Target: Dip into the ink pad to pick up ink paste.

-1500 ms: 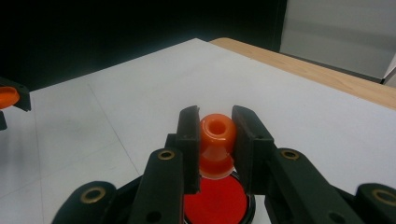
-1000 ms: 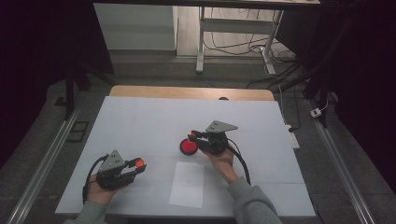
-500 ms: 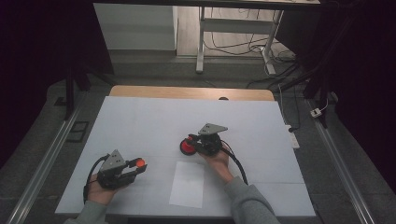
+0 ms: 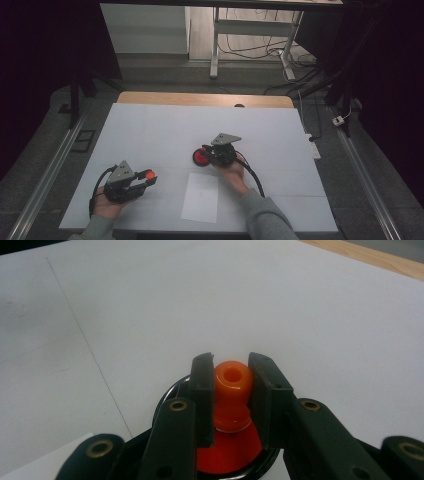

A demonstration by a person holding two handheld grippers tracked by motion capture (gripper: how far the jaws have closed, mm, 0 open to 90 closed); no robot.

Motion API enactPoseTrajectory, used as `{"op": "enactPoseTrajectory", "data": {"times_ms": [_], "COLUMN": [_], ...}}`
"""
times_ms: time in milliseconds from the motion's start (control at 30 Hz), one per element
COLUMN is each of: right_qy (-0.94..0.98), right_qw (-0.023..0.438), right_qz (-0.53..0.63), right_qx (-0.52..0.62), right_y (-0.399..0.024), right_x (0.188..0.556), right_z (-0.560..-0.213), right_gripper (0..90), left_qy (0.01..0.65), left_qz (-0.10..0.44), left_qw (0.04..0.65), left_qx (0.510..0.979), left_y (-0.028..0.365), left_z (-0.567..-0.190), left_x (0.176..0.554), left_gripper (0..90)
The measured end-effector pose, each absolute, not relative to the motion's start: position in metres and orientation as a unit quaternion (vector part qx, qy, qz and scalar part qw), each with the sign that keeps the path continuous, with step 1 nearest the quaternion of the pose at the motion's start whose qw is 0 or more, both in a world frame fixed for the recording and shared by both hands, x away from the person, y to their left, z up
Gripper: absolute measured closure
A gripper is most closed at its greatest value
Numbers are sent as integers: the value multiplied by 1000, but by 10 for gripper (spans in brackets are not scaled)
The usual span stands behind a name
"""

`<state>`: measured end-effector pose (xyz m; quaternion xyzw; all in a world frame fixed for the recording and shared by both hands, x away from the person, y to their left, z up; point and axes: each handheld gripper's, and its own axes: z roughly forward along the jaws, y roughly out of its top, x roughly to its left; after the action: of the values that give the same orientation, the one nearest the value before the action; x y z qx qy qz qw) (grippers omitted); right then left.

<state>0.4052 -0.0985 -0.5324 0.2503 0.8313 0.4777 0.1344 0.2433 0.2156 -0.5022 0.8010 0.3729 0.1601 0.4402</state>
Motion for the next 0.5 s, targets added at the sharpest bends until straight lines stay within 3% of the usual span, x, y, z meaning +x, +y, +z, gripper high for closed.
{"op": "enactPoseTrajectory", "data": {"times_ms": [500], "right_qy": [831], "right_qw": [146], "right_qz": [475], "right_qx": [250], "right_y": [-99], "right_x": [402], "right_z": [-534], "right_gripper": [732], "left_qy": [374], "left_qz": [161], "left_qw": [442], "left_qx": [799], "left_y": [215], "left_z": [-500], "left_x": [242], "left_gripper": [646]}}
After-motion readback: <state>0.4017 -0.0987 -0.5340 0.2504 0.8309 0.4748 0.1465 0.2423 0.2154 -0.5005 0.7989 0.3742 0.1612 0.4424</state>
